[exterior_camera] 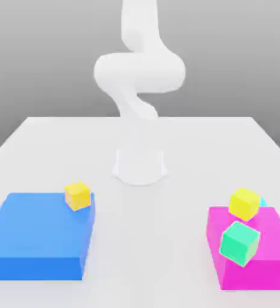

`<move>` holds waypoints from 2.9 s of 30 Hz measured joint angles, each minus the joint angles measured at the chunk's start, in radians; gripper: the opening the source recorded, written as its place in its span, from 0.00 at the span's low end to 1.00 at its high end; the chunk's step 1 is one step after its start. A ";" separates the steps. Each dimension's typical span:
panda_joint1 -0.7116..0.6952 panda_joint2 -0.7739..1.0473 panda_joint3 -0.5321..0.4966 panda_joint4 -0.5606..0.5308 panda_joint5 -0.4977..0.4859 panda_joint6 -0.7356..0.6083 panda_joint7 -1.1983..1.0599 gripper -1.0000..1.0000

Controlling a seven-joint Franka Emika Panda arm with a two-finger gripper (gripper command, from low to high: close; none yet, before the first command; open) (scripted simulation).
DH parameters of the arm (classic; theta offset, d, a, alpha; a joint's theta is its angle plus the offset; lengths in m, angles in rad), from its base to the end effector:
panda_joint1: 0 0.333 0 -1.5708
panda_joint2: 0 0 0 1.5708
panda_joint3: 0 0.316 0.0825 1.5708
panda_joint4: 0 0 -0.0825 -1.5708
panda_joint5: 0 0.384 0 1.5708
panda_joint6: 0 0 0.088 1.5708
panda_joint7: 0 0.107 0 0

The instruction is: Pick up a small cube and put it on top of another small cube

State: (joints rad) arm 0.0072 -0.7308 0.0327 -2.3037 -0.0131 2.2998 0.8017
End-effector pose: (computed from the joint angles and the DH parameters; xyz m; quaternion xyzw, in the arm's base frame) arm 0.3712 0.0191 0.6834 -0.8685 0.3453 -0.3315 0.1289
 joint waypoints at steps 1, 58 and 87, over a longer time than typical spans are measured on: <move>0.003 0.035 0.026 -0.007 -0.006 0.006 0.014 0.50; 0.639 1.038 0.158 -0.433 -0.477 0.729 1.234 0.00; 0.343 0.704 0.387 -0.282 -0.147 0.282 0.660 0.00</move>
State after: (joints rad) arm 0.3501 -0.0266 0.4195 -2.5855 -0.1603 2.5817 1.4616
